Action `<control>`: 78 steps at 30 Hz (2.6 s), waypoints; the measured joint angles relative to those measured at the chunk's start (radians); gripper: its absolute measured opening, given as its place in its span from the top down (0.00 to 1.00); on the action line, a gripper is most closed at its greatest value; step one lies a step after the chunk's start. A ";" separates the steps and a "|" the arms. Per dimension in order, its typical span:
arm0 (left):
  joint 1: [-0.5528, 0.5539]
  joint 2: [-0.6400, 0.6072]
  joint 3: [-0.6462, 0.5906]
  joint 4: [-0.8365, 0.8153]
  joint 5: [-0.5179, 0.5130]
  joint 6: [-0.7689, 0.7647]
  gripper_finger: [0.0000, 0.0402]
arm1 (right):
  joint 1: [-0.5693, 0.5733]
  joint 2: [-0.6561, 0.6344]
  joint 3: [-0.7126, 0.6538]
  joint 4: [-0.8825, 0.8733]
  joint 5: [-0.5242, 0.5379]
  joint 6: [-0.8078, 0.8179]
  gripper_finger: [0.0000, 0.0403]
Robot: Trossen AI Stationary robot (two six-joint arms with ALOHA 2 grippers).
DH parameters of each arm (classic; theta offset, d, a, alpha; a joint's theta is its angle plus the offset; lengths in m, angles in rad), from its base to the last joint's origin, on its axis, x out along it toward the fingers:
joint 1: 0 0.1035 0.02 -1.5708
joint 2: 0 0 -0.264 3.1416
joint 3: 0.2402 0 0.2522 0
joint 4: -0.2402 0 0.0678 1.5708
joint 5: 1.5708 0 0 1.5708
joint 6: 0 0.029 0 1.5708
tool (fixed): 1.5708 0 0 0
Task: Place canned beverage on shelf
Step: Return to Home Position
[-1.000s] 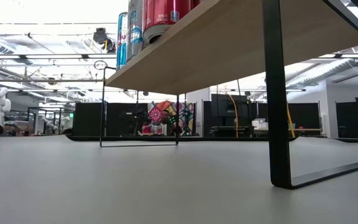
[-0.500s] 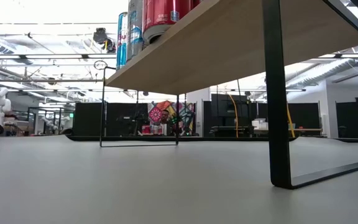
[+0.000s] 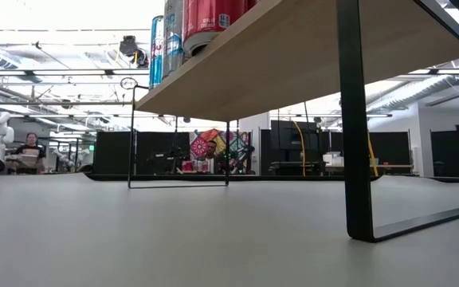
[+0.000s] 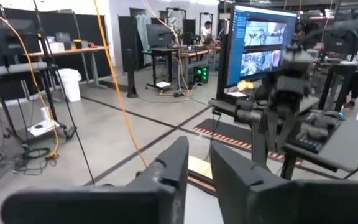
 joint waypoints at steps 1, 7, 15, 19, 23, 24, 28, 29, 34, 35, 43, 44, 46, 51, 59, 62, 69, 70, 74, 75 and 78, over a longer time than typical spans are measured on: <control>-0.003 0.001 0.000 -0.004 0.001 -0.004 0.84 | 0.000 -0.005 0.018 -0.015 0.000 -0.001 1.00; -0.008 0.002 0.000 -0.159 0.168 -0.053 0.95 | 0.000 -0.079 0.051 -0.037 -0.004 -0.008 1.00; -0.049 -0.021 -0.001 -0.244 0.337 -0.095 1.00 | 0.000 -0.165 0.051 -0.115 -0.004 0.048 1.00; -0.054 -0.025 -0.001 -0.313 0.340 -0.122 1.00 | 0.000 -0.174 0.051 -0.152 0.007 0.051 1.00; -0.060 -0.034 0.000 -0.313 0.337 -0.152 1.00 | 0.000 -0.173 0.050 -0.163 0.026 0.051 1.00; -0.063 -0.034 0.000 -0.313 0.337 -0.153 1.00 | 0.000 -0.172 0.050 -0.162 0.026 0.051 1.00; -0.068 -0.034 0.000 -0.317 0.337 -0.158 1.00 | 0.000 -0.170 0.050 -0.163 0.026 0.079 1.00; -0.068 -0.036 0.000 -0.315 0.336 -0.166 1.00 | 0.000 -0.170 0.050 -0.163 0.026 0.092 1.00; -0.082 -0.036 0.000 -0.319 0.337 -0.143 1.00 | 0.000 -0.168 0.041 -0.159 0.026 0.130 1.00; -0.084 -0.036 -0.001 -0.318 0.336 -0.130 1.00 | 0.000 -0.168 0.036 -0.160 0.026 0.142 1.00; -0.107 -0.125 -0.198 -0.247 0.347 -0.130 1.00 | 0.000 -0.168 0.007 -0.114 0.023 0.144 1.00; -0.111 -0.157 -0.244 -0.212 0.366 -0.125 1.00 | 0.000 -0.169 0.007 -0.108 0.023 0.133 1.00; -0.115 -0.228 -0.343 -0.146 0.390 -0.116 1.00 | 0.000 -0.173 0.007 -0.107 0.023 0.108 1.00; -0.115 -0.433 -0.618 0.027 0.480 -0.091 1.00 | 0.000 -0.196 0.006 -0.109 0.023 0.086 1.00; -0.110 -0.760 -1.020 0.246 0.552 -0.047 1.00 | 0.000 -0.297 -0.108 -0.050 0.054 0.085 1.00; -0.109 -0.845 -1.100 0.238 0.500 -0.047 1.00 | 0.000 -0.355 -0.213 0.022 0.053 0.105 1.00; -0.108 -0.895 -1.126 0.121 0.444 -0.085 1.00 | 0.000 -0.482 -0.439 0.126 0.075 0.107 1.00; -0.108 -0.888 -1.131 0.121 0.447 -0.046 1.00 | 0.000 -0.501 -0.472 0.139 0.074 0.107 1.00; -0.100 -0.910 -1.223 0.158 0.473 0.028 1.00 | 0.000 -0.573 -0.602 0.205 0.053 0.128 1.00; -0.094 -0.927 -1.256 0.192 0.476 0.018 1.00 | 0.000 -0.592 -0.635 0.218 0.032 0.130 1.00; -0.090 -0.989 -1.368 0.326 0.508 0.004 1.00 | 0.000 -0.605 -0.704 0.262 -0.006 0.129 1.00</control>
